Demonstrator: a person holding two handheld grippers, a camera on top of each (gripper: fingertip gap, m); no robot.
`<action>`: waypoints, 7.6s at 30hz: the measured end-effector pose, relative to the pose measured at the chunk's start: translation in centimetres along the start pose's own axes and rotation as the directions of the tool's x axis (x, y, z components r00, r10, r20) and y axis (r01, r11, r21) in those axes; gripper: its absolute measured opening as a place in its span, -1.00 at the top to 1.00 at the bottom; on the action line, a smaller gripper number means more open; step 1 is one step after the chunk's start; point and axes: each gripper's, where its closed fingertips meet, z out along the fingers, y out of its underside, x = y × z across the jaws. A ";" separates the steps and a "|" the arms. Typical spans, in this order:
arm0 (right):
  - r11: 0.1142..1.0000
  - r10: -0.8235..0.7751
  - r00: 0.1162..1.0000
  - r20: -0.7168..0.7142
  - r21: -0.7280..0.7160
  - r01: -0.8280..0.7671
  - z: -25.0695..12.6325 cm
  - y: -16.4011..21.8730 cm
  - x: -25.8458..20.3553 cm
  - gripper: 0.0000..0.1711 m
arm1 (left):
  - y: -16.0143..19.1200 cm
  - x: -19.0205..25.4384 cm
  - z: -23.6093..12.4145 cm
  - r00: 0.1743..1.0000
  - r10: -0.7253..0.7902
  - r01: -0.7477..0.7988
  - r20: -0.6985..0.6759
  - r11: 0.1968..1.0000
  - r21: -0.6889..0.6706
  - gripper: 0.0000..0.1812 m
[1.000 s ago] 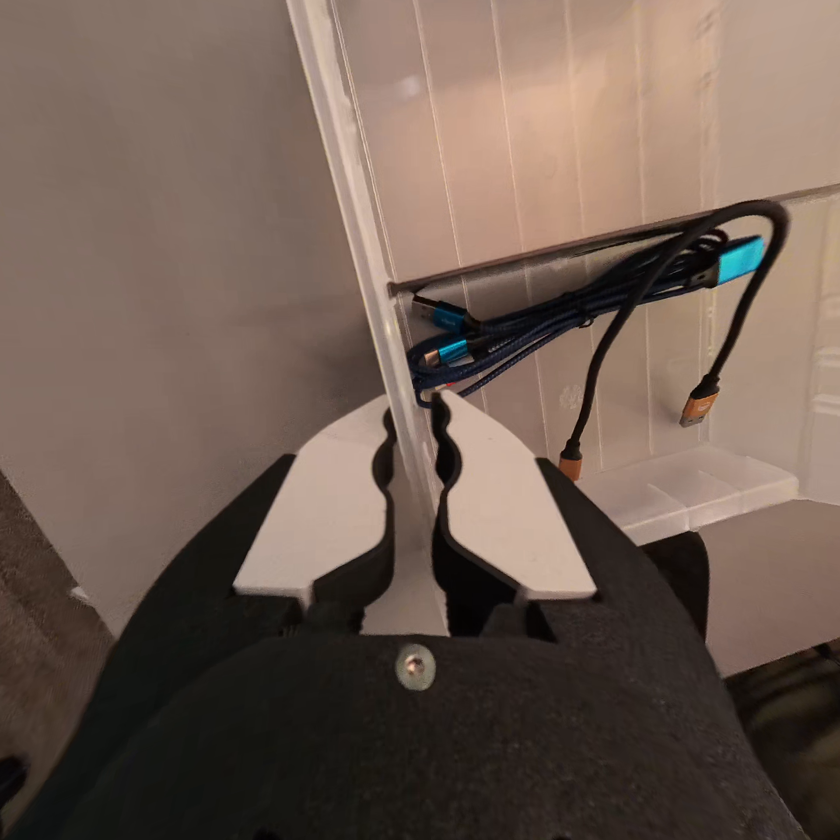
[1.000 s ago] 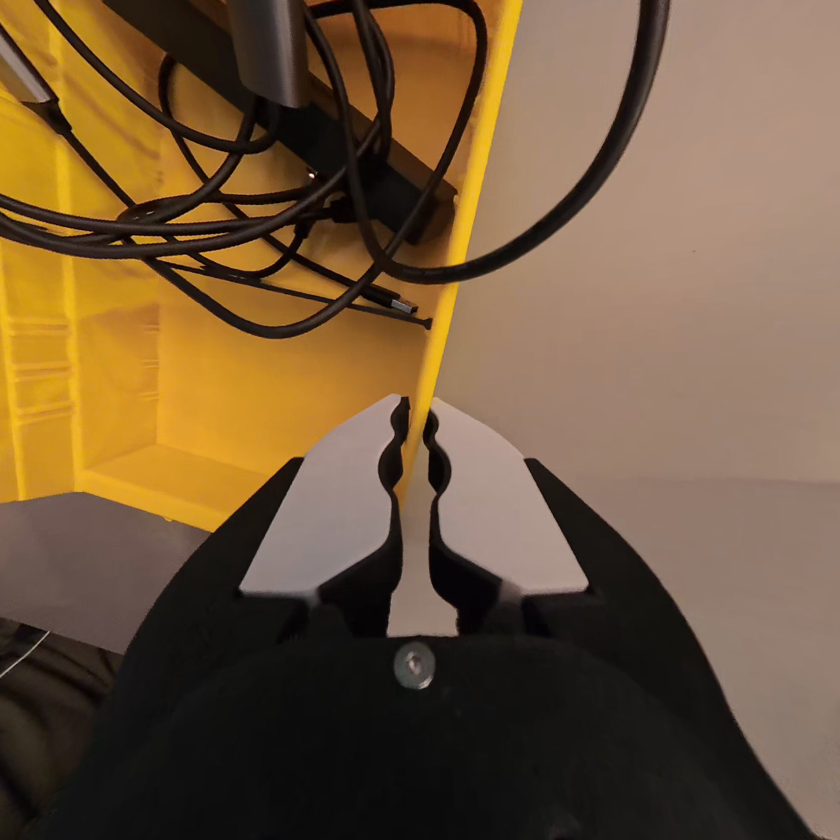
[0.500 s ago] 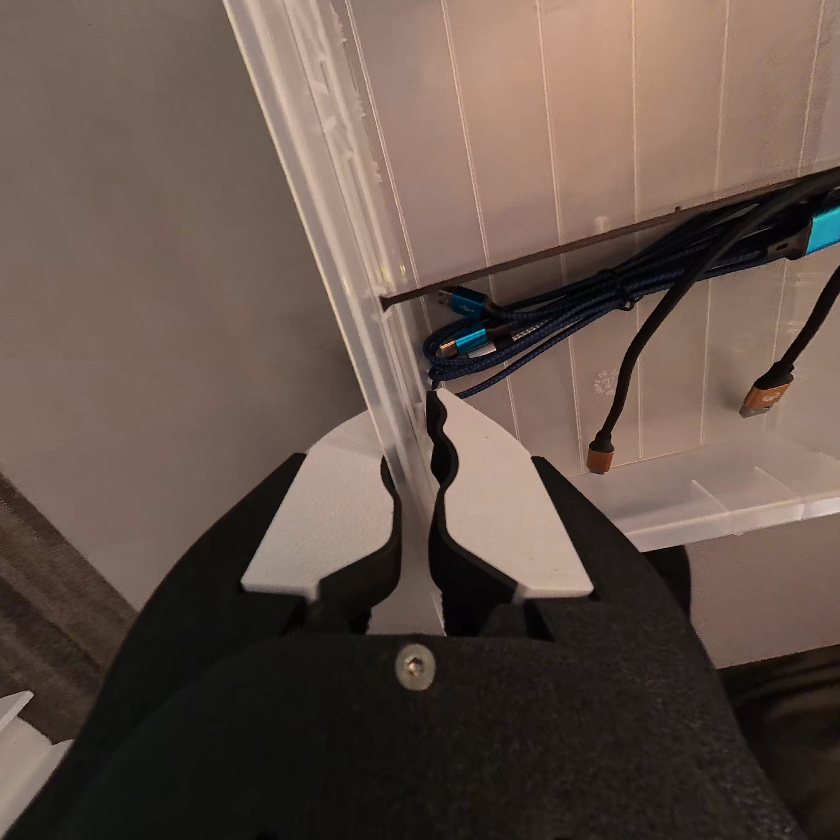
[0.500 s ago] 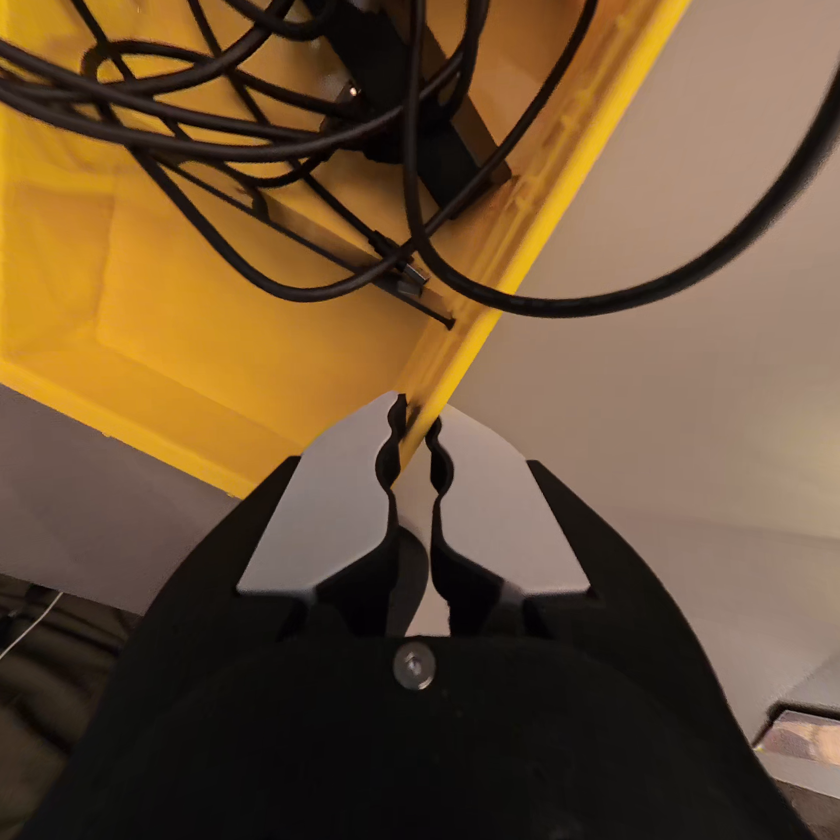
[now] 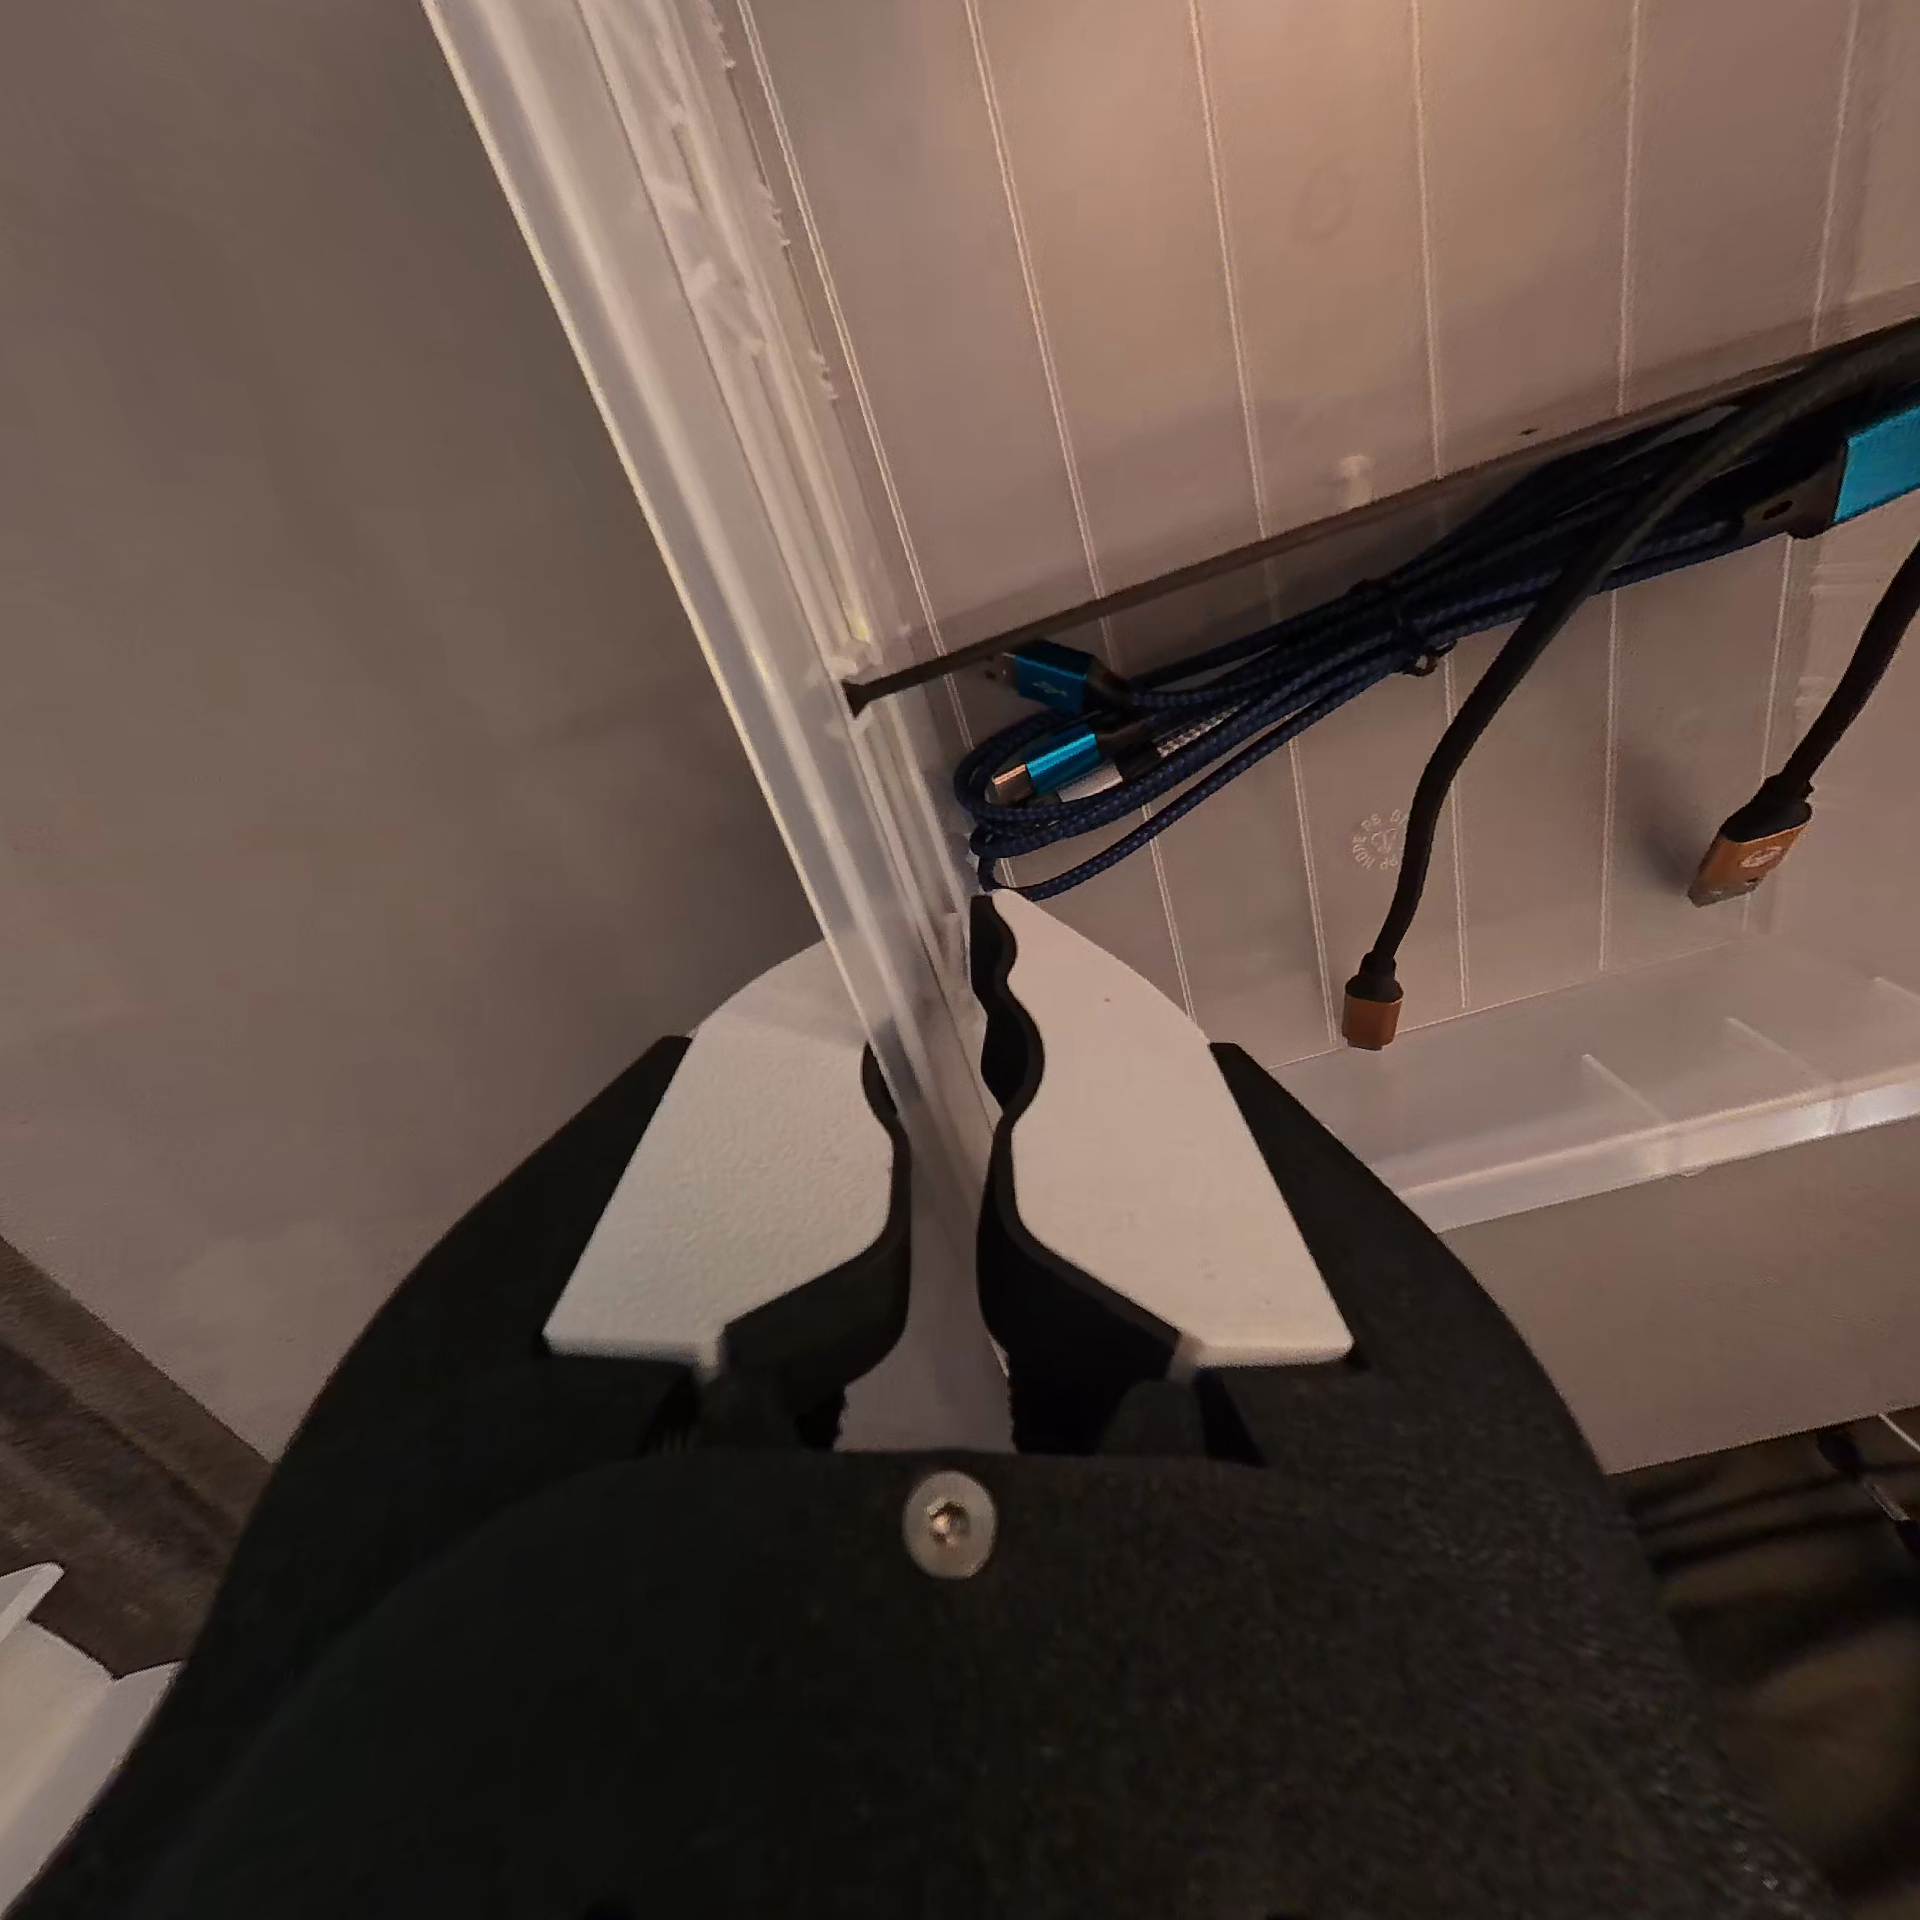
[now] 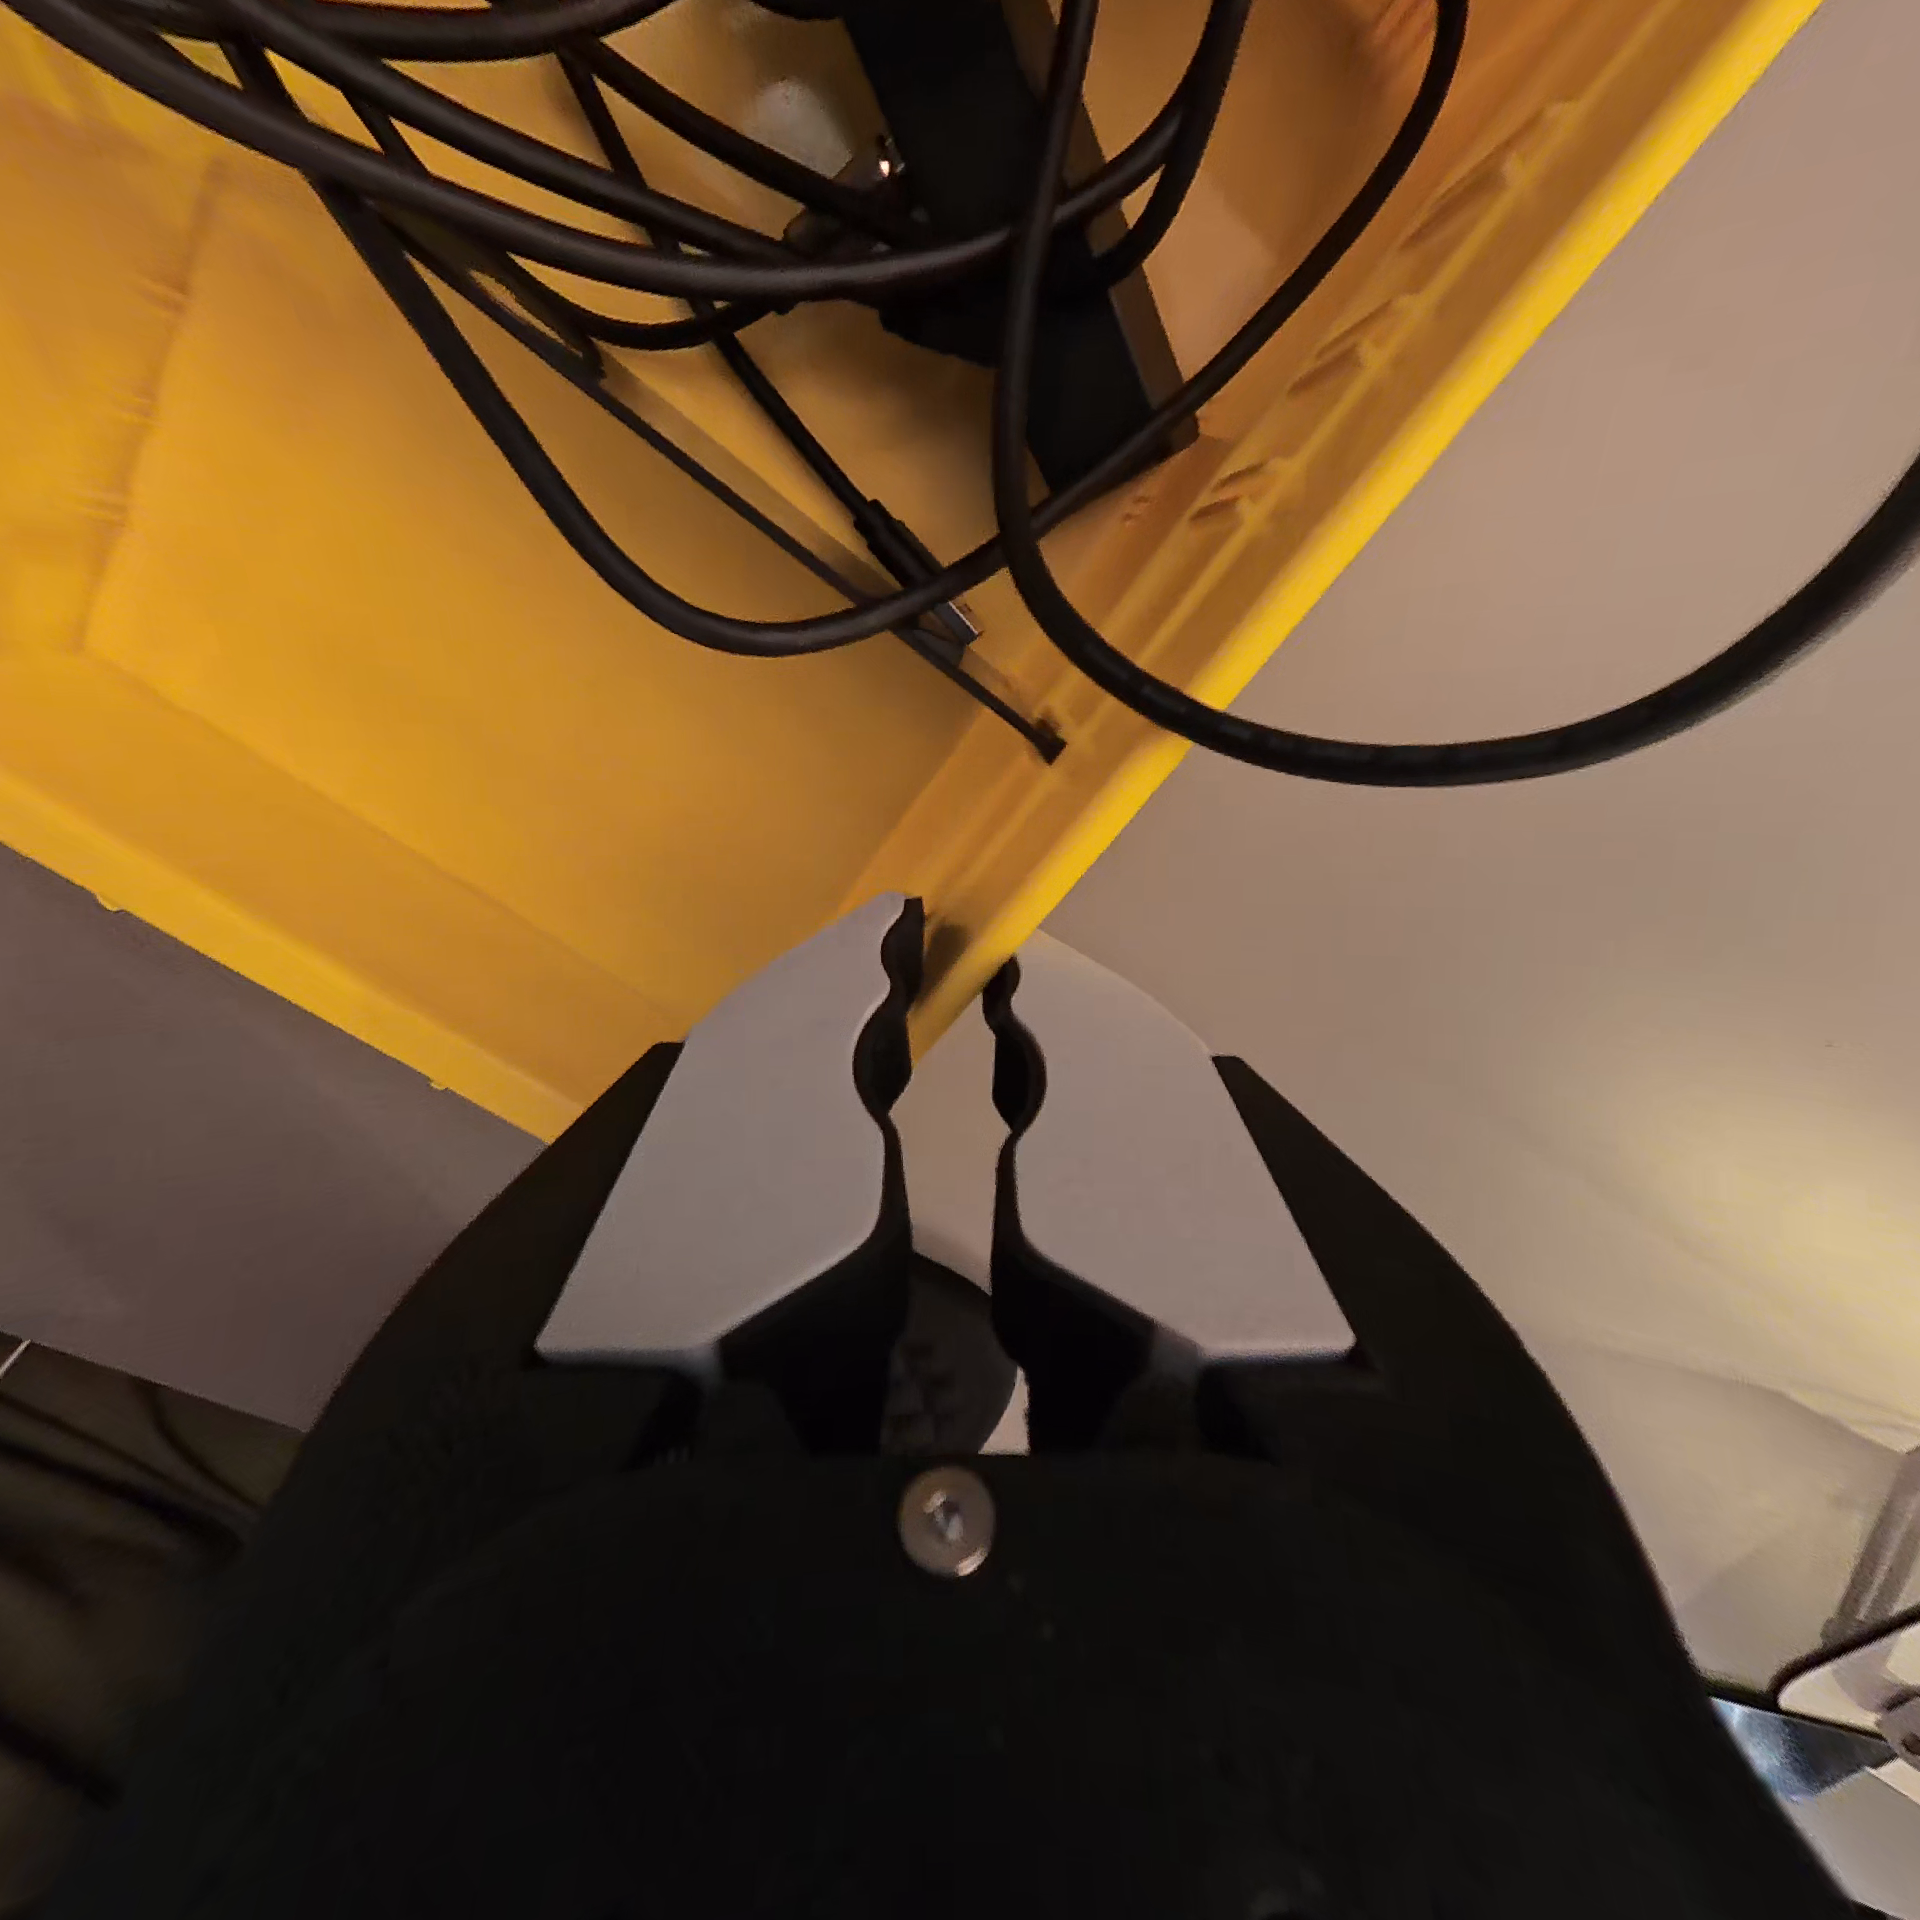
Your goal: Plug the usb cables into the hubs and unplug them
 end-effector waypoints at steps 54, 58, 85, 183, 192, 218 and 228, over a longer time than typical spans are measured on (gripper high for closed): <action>0.754 -0.481 0.876 0.005 0.513 0.411 -5.3 -10.9 -22.3 0.67 | -5.9 1.1 -21.9 0.944 0.059 -0.315 0.324 0.450 0.836 0.49; 0.889 -0.354 0.927 0.121 0.350 0.294 -2.0 -12.8 -22.1 0.73 | -6.4 2.0 -21.6 0.928 0.093 -0.363 0.361 0.448 0.817 0.47; 0.996 -0.090 0.995 0.038 0.004 0.090 1.6 -14.8 -20.7 0.64 | 12.2 14.8 -36.0 -0.136 0.987 0.369 -0.080 0.125 0.921 0.72; 0.980 0.137 0.986 0.092 -0.155 -0.121 6.0 -19.5 -22.7 0.95 | 15.7 14.1 -33.9 -0.387 0.922 0.270 -0.011 0.125 0.955 1.00; 0.973 0.163 0.976 0.142 -0.189 -0.135 5.5 -19.0 -22.4 0.93 | 15.0 14.3 -33.7 -0.387 0.922 0.264 -0.017 0.128 0.956 1.00; 0.977 0.200 0.951 0.235 -0.124 -0.174 -11.0 -17.7 -15.9 0.91 | 13.6 17.0 -32.8 -0.343 0.939 0.170 -0.021 0.084 0.982 1.00; 0.866 0.500 0.853 0.149 -0.065 -0.496 -18.7 -3.9 2.4 0.92 | 10.9 18.1 -32.0 -0.293 0.948 0.140 -0.123 0.170 0.975 1.00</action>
